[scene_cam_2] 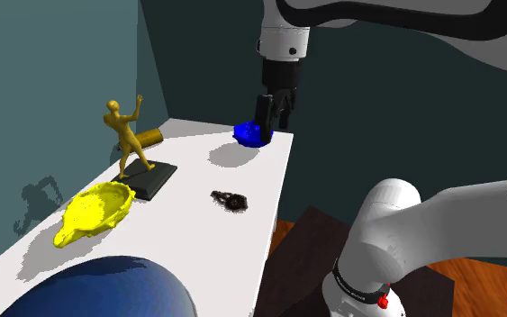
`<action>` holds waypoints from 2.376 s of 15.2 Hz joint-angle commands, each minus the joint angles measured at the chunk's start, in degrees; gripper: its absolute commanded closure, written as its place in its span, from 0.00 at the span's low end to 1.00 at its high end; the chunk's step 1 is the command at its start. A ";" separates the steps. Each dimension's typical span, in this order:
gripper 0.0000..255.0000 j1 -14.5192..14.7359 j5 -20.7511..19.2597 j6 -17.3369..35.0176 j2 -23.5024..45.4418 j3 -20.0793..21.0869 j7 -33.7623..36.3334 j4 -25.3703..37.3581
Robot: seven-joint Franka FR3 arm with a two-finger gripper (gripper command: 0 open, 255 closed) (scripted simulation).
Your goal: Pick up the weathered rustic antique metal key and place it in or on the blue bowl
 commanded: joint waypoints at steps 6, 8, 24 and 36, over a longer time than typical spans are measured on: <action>0.00 -0.19 -0.16 9.86 5.52 1.98 1.26 -4.30; 0.00 -0.29 -0.29 13.81 8.28 2.74 1.83 -5.47; 0.00 -1.95 -5.21 41.77 39.03 7.44 8.90 -3.05; 0.00 -2.27 -9.57 52.86 53.43 7.53 12.86 -0.16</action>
